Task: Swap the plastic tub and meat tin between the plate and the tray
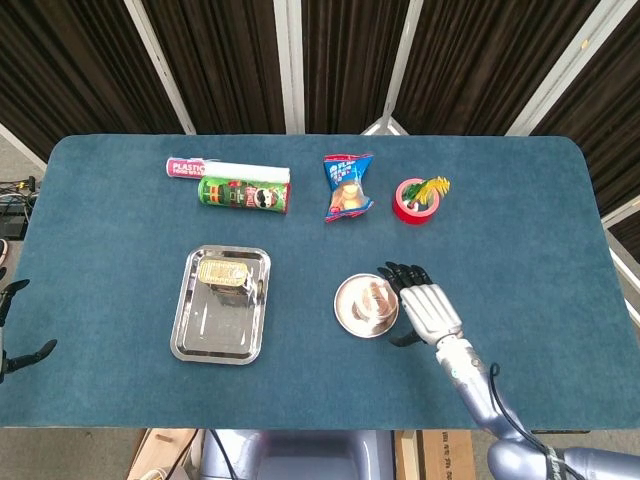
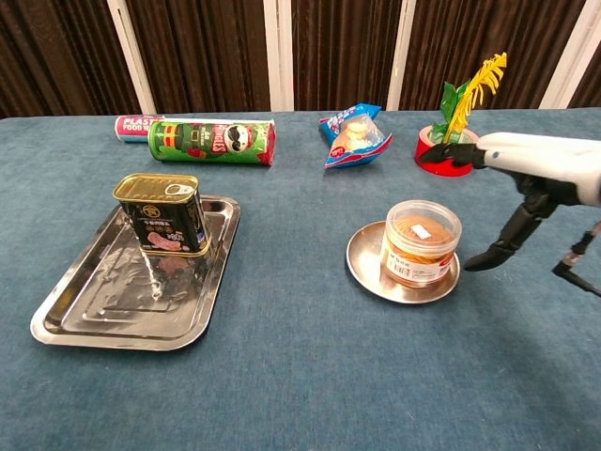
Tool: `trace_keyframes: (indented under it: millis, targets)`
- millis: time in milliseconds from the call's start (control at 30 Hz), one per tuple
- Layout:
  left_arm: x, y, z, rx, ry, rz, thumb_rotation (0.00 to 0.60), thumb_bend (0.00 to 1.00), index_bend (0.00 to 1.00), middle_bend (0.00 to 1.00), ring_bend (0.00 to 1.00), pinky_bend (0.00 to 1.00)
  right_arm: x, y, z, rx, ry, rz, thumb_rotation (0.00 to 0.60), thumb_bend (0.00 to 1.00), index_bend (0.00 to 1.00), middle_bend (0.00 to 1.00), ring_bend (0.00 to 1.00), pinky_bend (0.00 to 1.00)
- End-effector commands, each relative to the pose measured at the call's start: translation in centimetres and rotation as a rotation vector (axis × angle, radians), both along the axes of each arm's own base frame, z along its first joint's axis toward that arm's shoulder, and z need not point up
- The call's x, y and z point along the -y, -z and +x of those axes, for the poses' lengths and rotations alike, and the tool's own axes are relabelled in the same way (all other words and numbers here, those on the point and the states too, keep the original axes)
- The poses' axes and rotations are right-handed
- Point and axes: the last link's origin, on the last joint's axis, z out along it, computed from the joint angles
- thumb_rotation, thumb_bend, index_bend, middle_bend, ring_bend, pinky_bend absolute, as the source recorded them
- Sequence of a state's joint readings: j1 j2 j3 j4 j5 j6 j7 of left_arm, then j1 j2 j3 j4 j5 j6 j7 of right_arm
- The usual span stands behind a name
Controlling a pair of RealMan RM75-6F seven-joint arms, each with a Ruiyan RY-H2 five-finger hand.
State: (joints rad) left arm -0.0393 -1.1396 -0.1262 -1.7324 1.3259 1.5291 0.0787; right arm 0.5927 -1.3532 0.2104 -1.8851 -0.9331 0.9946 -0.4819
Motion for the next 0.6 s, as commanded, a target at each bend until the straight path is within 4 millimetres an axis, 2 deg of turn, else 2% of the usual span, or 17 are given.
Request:
trace_keyframes:
  millis: [33, 233, 433, 600]
  targets:
    - [0.0, 0.0, 0.0, 0.0, -0.002, 0.001, 0.6, 0.18, 0.18, 0.0, 0.0, 0.15, 0.5, 0.7, 0.0, -0.019, 0.005, 0.004, 0.6, 0.05, 0.0, 0.0, 0.0, 0.0]
    - [-0.1, -0.1, -0.1, 0.004, -0.009, 0.005, 0.6, 0.18, 0.18, 0.0, 0.0, 0.15, 1.3, 1.4, -0.8, -0.059, 0.027, 0.002, 0.6, 0.04, 0.0, 0.0, 0.01, 0.0]
    - [-0.1, 0.0, -0.1, 0.007, -0.011, 0.009, 0.6, 0.18, 0.18, 0.0, 0.0, 0.15, 1.3, 1.7, -1.0, -0.073, 0.028, 0.001, 0.6, 0.04, 0.0, 0.08, 0.13, 0.0]
    - [-0.1, 0.1, 0.0, 0.007, -0.008, 0.008, 0.6, 0.18, 0.19, 0.0, 0.0, 0.15, 1.5, 2.2, -0.8, -0.07, 0.022, 0.002, 0.6, 0.05, 0.02, 0.12, 0.17, 0.0]
